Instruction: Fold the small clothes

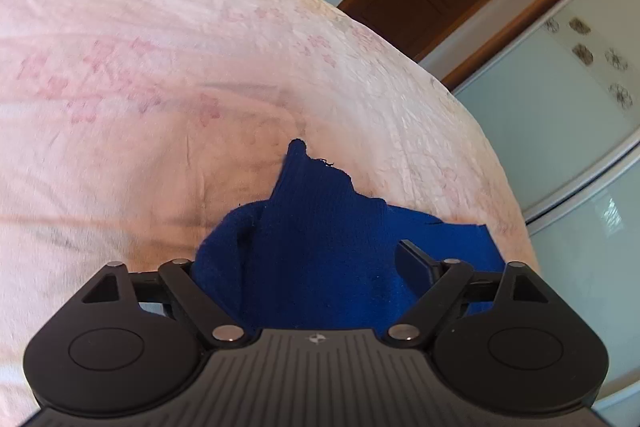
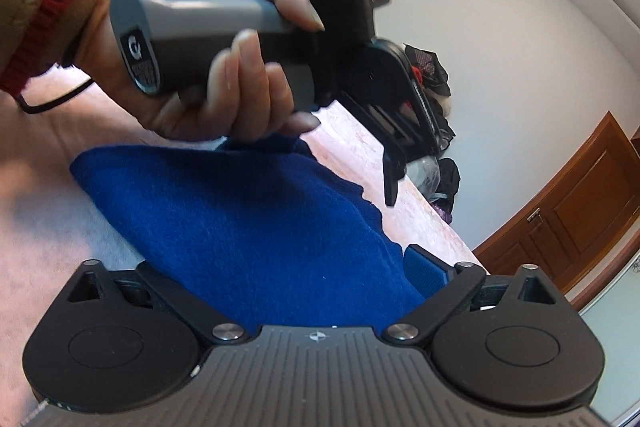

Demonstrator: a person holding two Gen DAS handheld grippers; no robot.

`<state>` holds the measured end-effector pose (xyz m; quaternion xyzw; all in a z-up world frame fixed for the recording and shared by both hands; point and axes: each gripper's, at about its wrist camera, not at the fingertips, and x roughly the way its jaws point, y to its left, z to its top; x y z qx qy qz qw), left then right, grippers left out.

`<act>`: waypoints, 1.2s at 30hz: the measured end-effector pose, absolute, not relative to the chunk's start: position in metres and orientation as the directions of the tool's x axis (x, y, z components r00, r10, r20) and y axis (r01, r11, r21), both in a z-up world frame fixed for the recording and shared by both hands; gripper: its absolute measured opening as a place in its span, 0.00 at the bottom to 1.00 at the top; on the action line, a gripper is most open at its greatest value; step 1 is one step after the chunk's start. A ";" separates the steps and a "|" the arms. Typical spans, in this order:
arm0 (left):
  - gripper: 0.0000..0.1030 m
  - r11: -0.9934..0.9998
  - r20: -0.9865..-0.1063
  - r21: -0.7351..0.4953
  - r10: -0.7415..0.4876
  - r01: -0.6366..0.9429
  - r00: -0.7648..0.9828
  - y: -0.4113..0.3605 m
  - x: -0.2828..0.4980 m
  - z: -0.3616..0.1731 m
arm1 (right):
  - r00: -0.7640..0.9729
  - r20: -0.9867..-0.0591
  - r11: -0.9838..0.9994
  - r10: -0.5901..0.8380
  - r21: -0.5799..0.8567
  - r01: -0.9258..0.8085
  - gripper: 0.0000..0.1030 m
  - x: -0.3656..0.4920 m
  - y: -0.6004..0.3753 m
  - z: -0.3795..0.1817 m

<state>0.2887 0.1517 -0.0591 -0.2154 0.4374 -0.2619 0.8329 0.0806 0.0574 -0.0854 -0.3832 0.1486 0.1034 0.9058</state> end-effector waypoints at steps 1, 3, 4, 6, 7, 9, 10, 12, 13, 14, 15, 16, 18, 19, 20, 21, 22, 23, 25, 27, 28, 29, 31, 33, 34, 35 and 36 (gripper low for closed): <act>0.82 0.769 -0.612 -0.584 -0.627 0.259 0.482 0.151 0.289 -0.060 | 0.935 -0.347 0.691 0.078 -0.657 -0.302 0.90 0.077 0.059 -0.086; 0.82 0.764 -0.601 -0.580 -0.636 0.284 0.484 0.152 0.288 -0.061 | 0.939 -0.336 0.702 0.077 -0.650 -0.290 0.91 0.076 0.056 -0.086; 0.82 0.762 -0.596 -0.576 -0.640 0.297 0.485 0.152 0.287 -0.062 | 0.940 -0.333 0.709 0.070 -0.647 -0.282 0.94 0.078 0.055 -0.085; 0.82 0.757 -0.586 -0.571 -0.646 0.317 0.488 0.153 0.286 -0.063 | 0.941 -0.333 0.726 0.052 -0.635 -0.265 1.00 0.081 0.052 -0.083; 0.83 0.756 -0.583 -0.565 -0.649 0.330 0.489 0.152 0.286 -0.064 | 0.938 -0.344 0.735 0.053 -0.622 -0.270 1.00 0.084 0.049 -0.081; 0.84 0.752 -0.576 -0.553 -0.656 0.359 0.488 0.152 0.285 -0.064 | 0.935 -0.351 0.741 0.055 -0.613 -0.273 1.00 0.084 0.050 -0.081; 0.90 0.741 -0.565 -0.554 -0.669 0.378 0.483 0.152 0.284 -0.065 | 0.938 -0.341 0.737 0.053 -0.621 -0.267 1.00 0.081 0.051 -0.081; 0.94 0.720 -0.542 -0.569 -0.692 0.399 0.476 0.153 0.284 -0.067 | 0.943 -0.328 0.731 0.051 -0.632 -0.259 1.00 0.082 0.052 -0.085; 0.94 0.718 -0.540 -0.569 -0.694 0.401 0.476 0.153 0.284 -0.067 | 0.943 -0.328 0.731 0.051 -0.631 -0.259 1.00 0.083 0.052 -0.085; 0.94 0.719 -0.542 -0.567 -0.693 0.402 0.475 0.152 0.284 -0.067 | 0.942 -0.333 0.734 0.052 -0.627 -0.262 1.00 0.085 0.051 -0.085; 0.94 0.721 -0.545 -0.565 -0.691 0.402 0.474 0.152 0.284 -0.066 | 0.939 -0.339 0.737 0.053 -0.621 -0.266 1.00 0.088 0.049 -0.085; 0.94 0.724 -0.550 -0.560 -0.689 0.403 0.472 0.151 0.284 -0.066 | 0.938 -0.343 0.739 0.054 -0.617 -0.269 1.00 0.090 0.048 -0.085; 0.96 0.728 -0.560 -0.548 -0.685 0.412 0.467 0.149 0.285 -0.065 | 0.937 -0.344 0.740 0.055 -0.617 -0.269 1.00 0.094 0.046 -0.085; 0.97 0.728 -0.560 -0.546 -0.686 0.415 0.465 0.148 0.284 -0.065 | 0.939 -0.340 0.738 0.054 -0.620 -0.267 1.00 0.094 0.047 -0.086; 0.98 0.726 -0.558 -0.547 -0.687 0.417 0.466 0.148 0.284 -0.065 | 0.941 -0.335 0.735 0.053 -0.625 -0.264 1.00 0.093 0.047 -0.086; 0.99 0.725 -0.557 -0.549 -0.688 0.415 0.465 0.147 0.284 -0.065 | 0.942 -0.331 0.733 0.052 -0.628 -0.261 1.00 0.092 0.047 -0.086; 0.99 0.726 -0.559 -0.549 -0.687 0.414 0.464 0.147 0.284 -0.065 | 0.942 -0.330 0.732 0.052 -0.629 -0.261 1.00 0.098 0.047 -0.087; 1.00 0.727 -0.561 -0.549 -0.686 0.412 0.464 0.147 0.284 -0.065 | 0.942 -0.330 0.732 0.053 -0.629 -0.261 1.00 0.098 0.047 -0.088; 1.00 0.728 -0.566 -0.550 -0.685 0.408 0.459 0.147 0.285 -0.064 | 0.941 -0.335 0.734 0.054 -0.625 -0.265 1.00 0.098 0.047 -0.087; 1.00 0.736 -0.580 -0.546 -0.677 0.401 0.452 0.147 0.286 -0.062 | 0.937 -0.346 0.739 0.055 -0.616 -0.271 1.00 0.099 0.046 -0.086; 1.00 0.743 -0.588 -0.545 -0.669 0.387 0.455 0.147 0.286 -0.061 | 0.935 -0.350 0.741 0.056 -0.613 -0.274 1.00 0.099 0.046 -0.086; 1.00 0.751 -0.596 -0.544 -0.660 0.374 0.457 0.147 0.286 -0.060 | 0.935 -0.349 0.741 0.055 -0.614 -0.273 1.00 0.099 0.046 -0.085; 1.00 0.771 -0.609 -0.533 -0.635 0.348 0.475 0.147 0.286 -0.058 | 0.940 -0.338 0.735 0.050 -0.624 -0.264 1.00 0.098 0.046 -0.087; 1.00 0.789 -0.618 -0.516 -0.613 0.335 0.492 0.148 0.285 -0.057 | 0.948 -0.314 0.720 0.050 -0.647 -0.252 0.98 0.096 0.049 -0.090; 0.99 0.795 -0.618 -0.506 -0.604 0.334 0.502 0.148 0.284 -0.057 | 0.950 -0.307 0.708 0.059 -0.658 -0.257 0.92 0.093 0.050 -0.091; 0.99 0.806 -0.619 -0.491 -0.590 0.331 0.518 0.148 0.283 -0.056 | 0.950 -0.303 0.695 0.074 -0.668 -0.267 0.88 0.090 0.051 -0.092; 0.99 0.818 -0.621 -0.475 -0.572 0.323 0.535 0.148 0.281 -0.056 | 0.950 -0.300 0.679 0.087 -0.680 -0.277 0.81 0.087 0.053 -0.094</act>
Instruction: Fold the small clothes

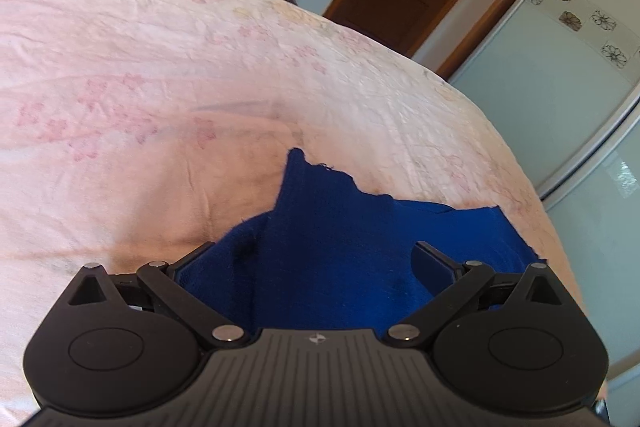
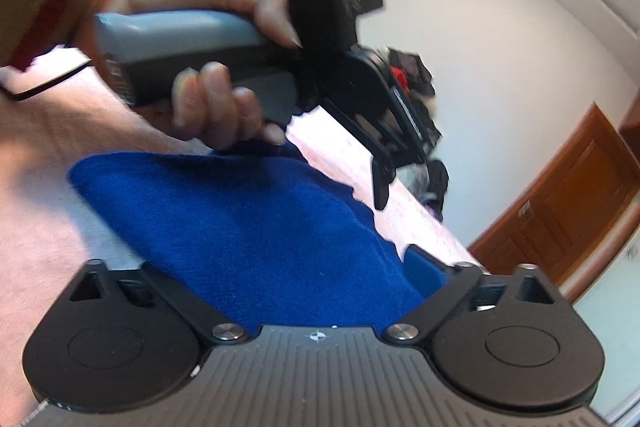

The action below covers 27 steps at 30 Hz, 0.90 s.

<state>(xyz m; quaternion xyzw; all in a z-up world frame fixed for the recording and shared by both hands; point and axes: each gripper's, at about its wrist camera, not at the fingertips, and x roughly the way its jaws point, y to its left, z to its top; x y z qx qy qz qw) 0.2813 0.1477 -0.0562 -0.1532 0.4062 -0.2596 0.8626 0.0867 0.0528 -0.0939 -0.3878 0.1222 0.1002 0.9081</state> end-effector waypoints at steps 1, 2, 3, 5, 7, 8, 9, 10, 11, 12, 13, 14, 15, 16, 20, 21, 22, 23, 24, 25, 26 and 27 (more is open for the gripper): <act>0.99 0.823 -0.621 -0.472 -0.565 0.317 0.543 0.148 0.280 -0.056 | 0.950 -0.297 0.660 0.099 -0.695 -0.286 0.72 0.083 0.055 -0.096; 0.99 0.821 -0.619 -0.476 -0.567 0.315 0.543 0.149 0.280 -0.057 | 0.949 -0.296 0.644 0.107 -0.707 -0.293 0.68 0.081 0.056 -0.098; 0.99 0.818 -0.620 -0.481 -0.571 0.314 0.538 0.149 0.280 -0.057 | 0.948 -0.296 0.631 0.115 -0.716 -0.300 0.62 0.079 0.058 -0.099; 0.99 0.825 -0.622 -0.473 -0.561 0.309 0.547 0.147 0.278 -0.057 | 0.944 -0.304 0.611 0.128 -0.725 -0.317 0.52 0.078 0.059 -0.102; 0.98 0.843 -0.640 -0.434 -0.536 0.316 0.551 0.142 0.276 -0.057 | 0.939 -0.316 0.601 0.133 -0.728 -0.330 0.44 0.078 0.060 -0.103; 0.98 0.853 -0.647 -0.414 -0.522 0.319 0.556 0.139 0.275 -0.057 | 0.937 -0.321 0.600 0.136 -0.726 -0.336 0.43 0.078 0.060 -0.102; 0.98 0.862 -0.653 -0.392 -0.506 0.321 0.563 0.135 0.272 -0.057 | 0.935 -0.326 0.600 0.139 -0.723 -0.341 0.42 0.078 0.062 -0.101; 0.98 0.870 -0.659 -0.372 -0.493 0.323 0.568 0.132 0.271 -0.056 | 0.933 -0.330 0.601 0.140 -0.720 -0.345 0.42 0.078 0.064 -0.101; 0.98 0.878 -0.666 -0.349 -0.478 0.327 0.573 0.129 0.269 -0.056 | 0.931 -0.335 0.602 0.141 -0.717 -0.350 0.42 0.078 0.064 -0.101; 0.99 0.885 -0.671 -0.326 -0.464 0.331 0.579 0.126 0.268 -0.056 | 0.930 -0.340 0.604 0.143 -0.714 -0.354 0.41 0.079 0.063 -0.100; 0.99 0.891 -0.675 -0.308 -0.452 0.334 0.584 0.124 0.267 -0.056 | 0.929 -0.341 0.607 0.143 -0.712 -0.354 0.45 0.080 0.063 -0.100; 0.99 0.898 -0.682 -0.285 -0.436 0.335 0.588 0.123 0.267 -0.055 | 0.933 -0.334 0.612 0.137 -0.712 -0.345 0.47 0.082 0.061 -0.099; 0.99 0.904 -0.693 -0.261 -0.419 0.338 0.587 0.121 0.267 -0.054 | 0.937 -0.323 0.618 0.131 -0.713 -0.332 0.55 0.083 0.060 -0.097; 0.99 0.908 -0.703 -0.239 -0.407 0.344 0.583 0.120 0.267 -0.054 | 0.944 -0.309 0.633 0.119 -0.709 -0.312 0.68 0.087 0.057 -0.096; 0.99 0.917 -0.730 -0.161 -0.360 0.366 0.581 0.110 0.262 -0.051 | 0.922 -0.371 0.707 0.114 -0.622 -0.338 0.80 0.103 0.043 -0.087; 0.99 0.916 -0.733 -0.167 -0.363 0.365 0.575 0.110 0.263 -0.051 | 0.920 -0.374 0.709 0.118 -0.617 -0.341 0.80 0.105 0.043 -0.087; 0.99 0.914 -0.736 -0.183 -0.371 0.361 0.566 0.111 0.265 -0.052 | 0.923 -0.368 0.703 0.116 -0.626 -0.338 0.80 0.104 0.044 -0.087; 0.99 0.913 -0.735 -0.207 -0.382 0.351 0.561 0.114 0.267 -0.053 | 0.928 -0.354 0.693 0.116 -0.641 -0.331 0.80 0.103 0.046 -0.088; 0.99 0.911 -0.724 -0.240 -0.399 0.337 0.563 0.119 0.270 -0.055 | 0.934 -0.336 0.679 0.119 -0.659 -0.323 0.78 0.098 0.046 -0.091; 0.99 0.907 -0.711 -0.265 -0.413 0.328 0.569 0.123 0.271 -0.056 | 0.939 -0.321 0.665 0.123 -0.676 -0.319 0.77 0.096 0.047 -0.093; 0.99 0.902 -0.699 -0.289 -0.427 0.320 0.573 0.127 0.272 -0.056 | 0.940 -0.317 0.653 0.129 -0.686 -0.321 0.74 0.095 0.049 -0.094; 0.99 0.897 -0.691 -0.310 -0.440 0.314 0.573 0.130 0.272 -0.056 | 0.934 -0.328 0.643 0.141 -0.687 -0.338 0.66 0.094 0.050 -0.095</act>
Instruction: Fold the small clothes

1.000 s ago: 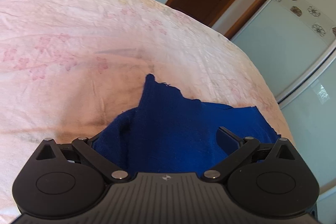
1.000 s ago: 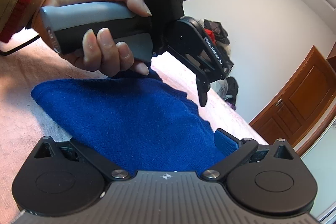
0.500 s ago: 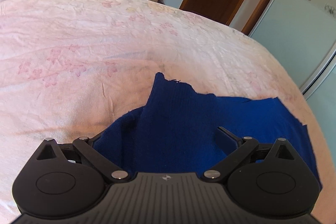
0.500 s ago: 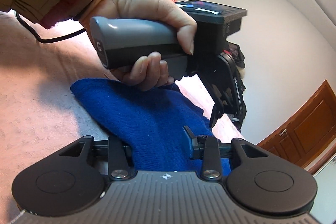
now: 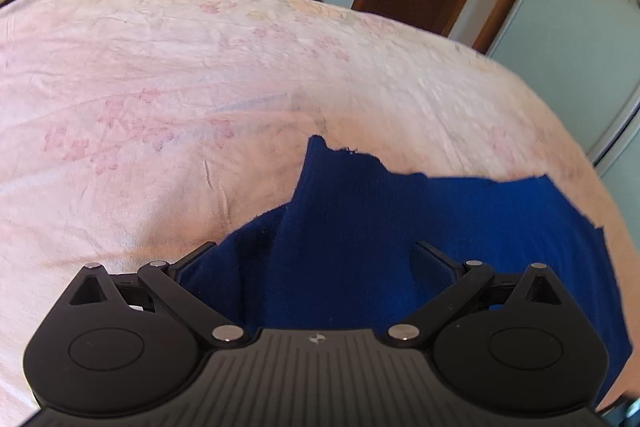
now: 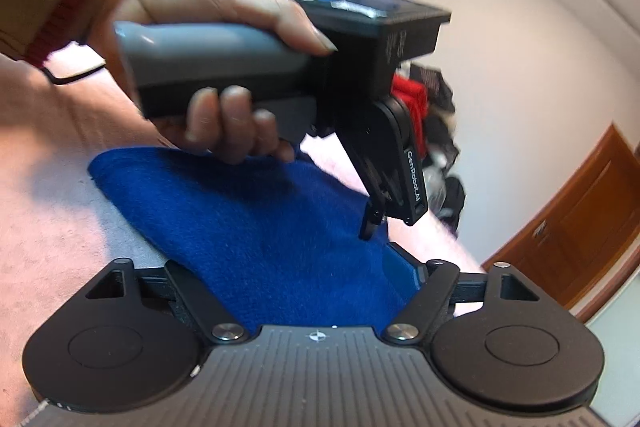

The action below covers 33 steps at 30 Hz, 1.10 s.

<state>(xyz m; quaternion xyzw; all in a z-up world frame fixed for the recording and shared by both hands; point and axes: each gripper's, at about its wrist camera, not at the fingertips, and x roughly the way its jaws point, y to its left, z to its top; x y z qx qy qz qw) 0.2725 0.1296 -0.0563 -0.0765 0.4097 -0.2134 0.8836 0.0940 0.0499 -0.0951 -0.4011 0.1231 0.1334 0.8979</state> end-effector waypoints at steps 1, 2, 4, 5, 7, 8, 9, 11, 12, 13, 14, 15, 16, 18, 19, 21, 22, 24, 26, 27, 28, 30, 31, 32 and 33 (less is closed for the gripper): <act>0.99 0.893 -0.686 -0.323 -0.450 0.314 0.572 0.132 0.273 -0.056 | 0.930 -0.338 0.633 0.146 -0.691 -0.350 0.54 0.094 0.052 -0.097; 0.99 0.888 -0.683 -0.334 -0.459 0.316 0.567 0.133 0.273 -0.056 | 0.927 -0.342 0.615 0.152 -0.701 -0.360 0.48 0.088 0.055 -0.100; 0.99 0.873 -0.670 -0.357 -0.488 0.333 0.560 0.136 0.272 -0.056 | 0.929 -0.335 0.582 0.159 -0.728 -0.362 0.34 0.087 0.058 -0.105; 0.99 0.865 -0.663 -0.364 -0.501 0.345 0.556 0.136 0.272 -0.057 | 0.929 -0.334 0.568 0.162 -0.738 -0.365 0.31 0.086 0.059 -0.108; 0.99 0.855 -0.654 -0.365 -0.517 0.369 0.552 0.136 0.271 -0.058 | 0.930 -0.330 0.556 0.164 -0.748 -0.363 0.31 0.085 0.060 -0.111; 0.99 0.854 -0.653 -0.359 -0.518 0.376 0.553 0.135 0.270 -0.059 | 0.929 -0.331 0.557 0.164 -0.747 -0.364 0.31 0.084 0.061 -0.111; 0.99 0.855 -0.654 -0.348 -0.515 0.384 0.555 0.134 0.269 -0.059 | 0.928 -0.334 0.559 0.165 -0.744 -0.366 0.31 0.082 0.062 -0.111; 0.99 0.859 -0.659 -0.322 -0.506 0.399 0.557 0.131 0.268 -0.059 | 0.927 -0.336 0.562 0.165 -0.741 -0.369 0.31 0.084 0.055 -0.110; 0.99 0.861 -0.661 -0.310 -0.501 0.404 0.560 0.129 0.267 -0.060 | 0.927 -0.337 0.560 0.166 -0.741 -0.370 0.31 0.086 0.055 -0.110; 0.99 0.862 -0.662 -0.301 -0.497 0.408 0.561 0.128 0.267 -0.060 | 0.926 -0.338 0.559 0.167 -0.742 -0.371 0.31 0.087 0.055 -0.110; 0.99 0.863 -0.664 -0.294 -0.493 0.410 0.562 0.127 0.266 -0.060 | 0.926 -0.338 0.558 0.167 -0.742 -0.372 0.31 0.088 0.055 -0.110; 0.99 0.864 -0.665 -0.290 -0.491 0.411 0.563 0.127 0.267 -0.060 | 0.926 -0.339 0.558 0.167 -0.742 -0.372 0.31 0.087 0.056 -0.110; 0.99 0.865 -0.665 -0.287 -0.490 0.412 0.564 0.127 0.267 -0.060 | 0.926 -0.339 0.559 0.167 -0.741 -0.373 0.31 0.080 0.058 -0.108; 0.99 0.864 -0.664 -0.286 -0.490 0.413 0.565 0.127 0.267 -0.060 | 0.926 -0.339 0.559 0.167 -0.741 -0.372 0.31 0.084 0.057 -0.108; 0.99 0.864 -0.664 -0.286 -0.490 0.414 0.564 0.128 0.267 -0.060 | 0.927 -0.336 0.558 0.165 -0.744 -0.369 0.31 0.082 0.056 -0.106; 0.98 0.866 -0.669 -0.285 -0.487 0.410 0.562 0.127 0.268 -0.060 | 0.928 -0.334 0.553 0.165 -0.748 -0.367 0.31 0.080 0.058 -0.106; 0.97 0.867 -0.673 -0.285 -0.484 0.408 0.560 0.127 0.268 -0.059 | 0.925 -0.341 0.552 0.168 -0.745 -0.375 0.29 0.080 0.058 -0.106; 0.84 0.887 -0.687 -0.252 -0.446 0.388 0.573 0.125 0.268 -0.057 | 0.915 -0.365 0.545 0.174 -0.738 -0.398 0.15 0.080 0.058 -0.106; 0.50 0.900 -0.704 -0.224 -0.415 0.373 0.577 0.125 0.269 -0.053 | 0.914 -0.366 0.537 0.174 -0.743 -0.400 0.15 0.077 0.061 -0.106; 0.42 0.897 -0.710 -0.245 -0.425 0.369 0.562 0.127 0.270 -0.052 | 0.913 -0.369 0.537 0.176 -0.741 -0.403 0.14 0.077 0.060 -0.106; 0.28 0.890 -0.714 -0.278 -0.443 0.361 0.542 0.130 0.273 -0.051 | 0.911 -0.372 0.539 0.178 -0.738 -0.407 0.12 0.077 0.060 -0.105; 0.20 0.888 -0.720 -0.311 -0.453 0.339 0.526 0.133 0.275 -0.050 | 0.905 -0.384 0.548 0.184 -0.724 -0.419 0.10 0.078 0.058 -0.103; 0.17 0.892 -0.723 -0.307 -0.446 0.333 0.528 0.132 0.275 -0.049 | 0.902 -0.389 0.554 0.188 -0.716 -0.424 0.09 0.078 0.057 -0.102; 0.16 0.896 -0.726 -0.299 -0.437 0.328 0.531 0.129 0.273 -0.048 | 0.898 -0.395 0.562 0.194 -0.705 -0.432 0.08 0.079 0.056 -0.100; 0.15 0.901 -0.728 -0.287 -0.425 0.324 0.537 0.127 0.271 -0.047 | 0.893 -0.402 0.574 0.201 -0.691 -0.440 0.08 0.079 0.054 -0.097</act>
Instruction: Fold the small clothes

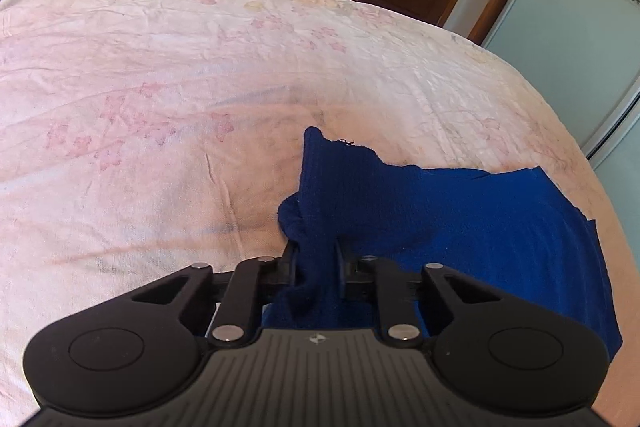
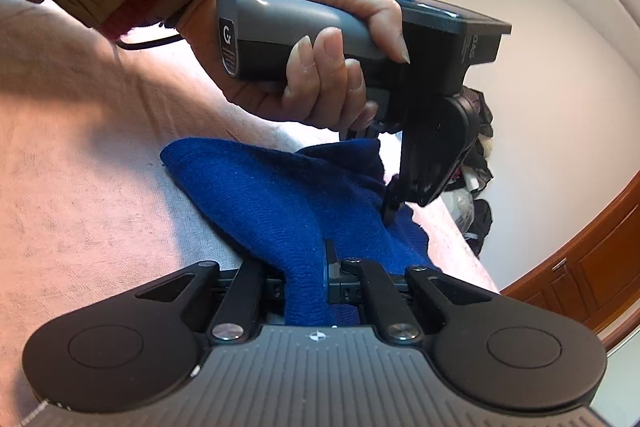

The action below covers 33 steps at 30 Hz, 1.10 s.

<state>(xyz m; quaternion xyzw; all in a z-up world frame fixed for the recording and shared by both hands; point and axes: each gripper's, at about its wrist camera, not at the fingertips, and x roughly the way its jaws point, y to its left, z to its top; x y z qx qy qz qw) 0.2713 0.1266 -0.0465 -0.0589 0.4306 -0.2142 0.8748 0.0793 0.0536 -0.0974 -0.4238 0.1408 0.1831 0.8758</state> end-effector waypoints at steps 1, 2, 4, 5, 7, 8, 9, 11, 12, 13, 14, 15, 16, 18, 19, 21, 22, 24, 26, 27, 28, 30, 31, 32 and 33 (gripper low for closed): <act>0.14 0.907 -0.730 -0.273 -0.412 0.321 0.545 0.123 0.269 -0.044 | 0.888 -0.409 0.588 0.209 -0.673 -0.449 0.07 0.080 0.052 -0.095; 0.13 0.912 -0.731 -0.255 -0.399 0.320 0.553 0.119 0.267 -0.041 | 0.883 -0.416 0.604 0.217 -0.653 -0.456 0.07 0.081 0.049 -0.092; 0.13 0.921 -0.731 -0.223 -0.376 0.321 0.569 0.113 0.263 -0.035 | 0.868 -0.434 0.651 0.240 -0.592 -0.476 0.07 0.083 0.041 -0.082; 0.13 0.924 -0.730 -0.212 -0.367 0.319 0.576 0.110 0.261 -0.032 | 0.861 -0.442 0.672 0.252 -0.560 -0.484 0.07 0.084 0.037 -0.078; 0.12 0.929 -0.727 -0.195 -0.352 0.314 0.589 0.105 0.258 -0.024 | 0.850 -0.450 0.719 0.273 -0.492 -0.492 0.07 0.086 0.026 -0.068; 0.13 0.932 -0.726 -0.189 -0.345 0.311 0.595 0.102 0.257 -0.020 | 0.845 -0.453 0.737 0.284 -0.461 -0.494 0.07 0.086 0.020 -0.064; 0.13 0.934 -0.725 -0.184 -0.339 0.306 0.599 0.100 0.256 -0.017 | 0.842 -0.454 0.755 0.293 -0.430 -0.495 0.07 0.087 0.014 -0.060; 0.13 0.940 -0.727 -0.181 -0.326 0.290 0.604 0.094 0.257 -0.010 | 0.838 -0.451 0.789 0.307 -0.371 -0.489 0.07 0.087 0.002 -0.052; 0.13 0.942 -0.727 -0.183 -0.323 0.282 0.606 0.092 0.257 -0.008 | 0.836 -0.450 0.804 0.314 -0.342 -0.486 0.07 0.087 -0.004 -0.049; 0.13 0.944 -0.727 -0.185 -0.320 0.275 0.608 0.090 0.258 -0.005 | 0.835 -0.448 0.818 0.320 -0.313 -0.482 0.07 0.088 -0.010 -0.045; 0.13 0.945 -0.726 -0.187 -0.316 0.267 0.610 0.087 0.258 -0.003 | 0.835 -0.445 0.832 0.323 -0.287 -0.475 0.07 0.087 -0.017 -0.041; 0.13 0.946 -0.725 -0.190 -0.315 0.263 0.613 0.084 0.259 0.000 | 0.837 -0.441 0.844 0.323 -0.266 -0.466 0.07 0.088 -0.023 -0.039; 0.13 0.946 -0.723 -0.192 -0.316 0.261 0.615 0.080 0.258 0.002 | 0.839 -0.437 0.854 0.323 -0.247 -0.458 0.07 0.088 -0.029 -0.036; 0.13 0.946 -0.717 -0.192 -0.317 0.262 0.620 0.072 0.257 0.007 | 0.840 -0.433 0.874 0.326 -0.201 -0.443 0.07 0.088 -0.043 -0.033; 0.12 0.946 -0.716 -0.191 -0.317 0.262 0.622 0.067 0.257 0.009 | 0.840 -0.431 0.885 0.328 -0.172 -0.434 0.07 0.088 -0.053 -0.032; 0.12 0.946 -0.713 -0.193 -0.318 0.262 0.624 0.058 0.256 0.014 | 0.839 -0.435 0.901 0.327 -0.124 -0.415 0.06 0.087 -0.067 -0.032; 0.12 0.945 -0.711 -0.194 -0.320 0.263 0.626 0.053 0.255 0.016 | 0.836 -0.441 0.910 0.327 -0.094 -0.405 0.06 0.089 -0.075 -0.030; 0.12 0.945 -0.705 -0.192 -0.321 0.266 0.633 0.043 0.253 0.021 | 0.830 -0.444 0.921 0.339 -0.023 -0.388 0.06 0.089 -0.090 -0.029; 0.12 0.943 -0.699 -0.191 -0.325 0.271 0.638 0.031 0.251 0.025 | 0.827 -0.438 0.927 0.352 0.043 -0.372 0.06 0.090 -0.107 -0.028; 0.12 0.943 -0.696 -0.190 -0.326 0.273 0.640 0.025 0.251 0.027 | 0.831 -0.432 0.930 0.351 0.060 -0.362 0.06 0.089 -0.113 -0.029; 0.12 0.942 -0.695 -0.188 -0.327 0.276 0.641 0.019 0.250 0.028 | 0.835 -0.427 0.934 0.346 0.069 -0.352 0.06 0.090 -0.120 -0.030; 0.12 0.940 -0.694 -0.183 -0.330 0.287 0.640 0.005 0.249 0.029 | 0.844 -0.420 0.940 0.333 0.077 -0.333 0.06 0.086 -0.129 -0.033; 0.12 0.940 -0.694 -0.178 -0.330 0.292 0.640 -0.002 0.248 0.029 | 0.848 -0.417 0.943 0.327 0.081 -0.324 0.06 0.087 -0.134 -0.035; 0.12 0.939 -0.695 -0.171 -0.329 0.298 0.640 -0.010 0.248 0.029 | 0.851 -0.415 0.945 0.321 0.085 -0.315 0.06 0.086 -0.139 -0.036; 0.12 0.938 -0.695 -0.163 -0.329 0.305 0.640 -0.018 0.247 0.029 | 0.854 -0.414 0.947 0.316 0.090 -0.307 0.06 0.085 -0.144 -0.038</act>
